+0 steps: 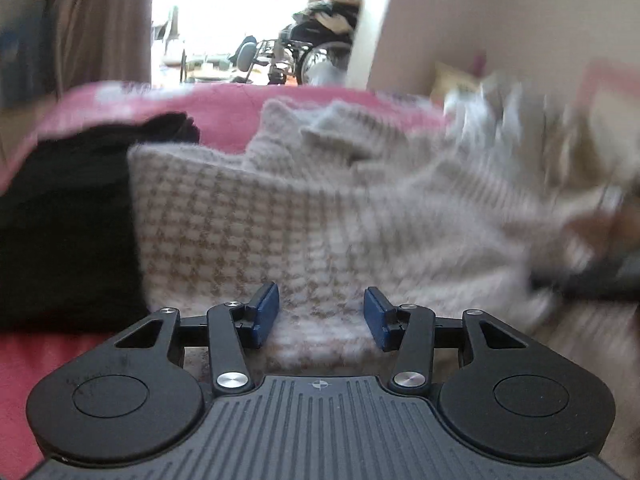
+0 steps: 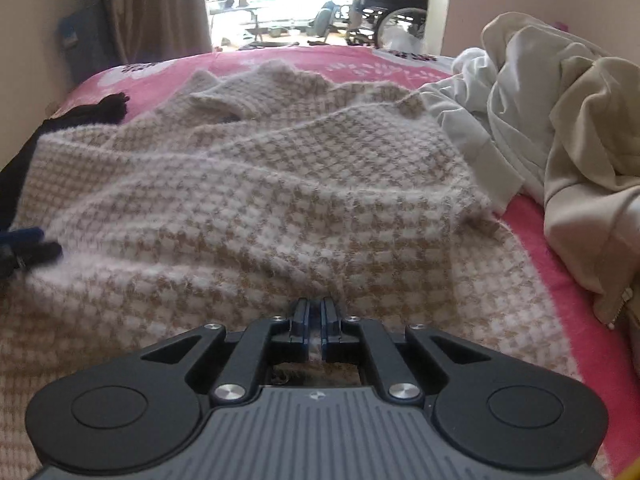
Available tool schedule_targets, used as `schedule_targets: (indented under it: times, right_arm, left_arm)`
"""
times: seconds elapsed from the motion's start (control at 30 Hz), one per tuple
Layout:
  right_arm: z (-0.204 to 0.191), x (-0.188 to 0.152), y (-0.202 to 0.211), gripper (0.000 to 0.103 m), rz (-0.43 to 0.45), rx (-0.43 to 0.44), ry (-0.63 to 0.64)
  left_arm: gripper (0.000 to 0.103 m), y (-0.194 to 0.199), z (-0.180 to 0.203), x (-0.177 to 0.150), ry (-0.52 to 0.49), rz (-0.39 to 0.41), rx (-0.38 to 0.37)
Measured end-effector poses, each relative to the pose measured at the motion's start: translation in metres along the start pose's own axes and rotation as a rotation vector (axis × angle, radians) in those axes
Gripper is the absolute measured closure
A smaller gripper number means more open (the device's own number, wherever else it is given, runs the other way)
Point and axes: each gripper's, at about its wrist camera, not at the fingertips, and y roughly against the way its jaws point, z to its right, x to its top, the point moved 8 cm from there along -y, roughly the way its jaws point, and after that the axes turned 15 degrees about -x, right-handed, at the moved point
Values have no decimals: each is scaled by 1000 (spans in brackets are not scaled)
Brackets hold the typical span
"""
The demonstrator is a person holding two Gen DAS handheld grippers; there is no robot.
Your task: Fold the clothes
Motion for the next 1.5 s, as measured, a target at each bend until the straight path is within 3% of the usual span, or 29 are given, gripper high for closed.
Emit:
schedule_targets:
  times: [0.1,0.2,0.4,1.5]
  right_arm:
    - [-4,0,1,100,5,-28,51]
    - [-4,0,-2,100,-1,-24,32]
    - [0,-2,-1,100,-1,-3,-10]
    - [-1,-2,-2,100,4,-7,6]
  left_arm:
    - [56,0,1,0,-3,1,5]
    - [56,1,-3,1,33,6,-7]
    - [55,1,0,0,-11,-3,14]
    - [53,2,-2,1,10,-11,2]
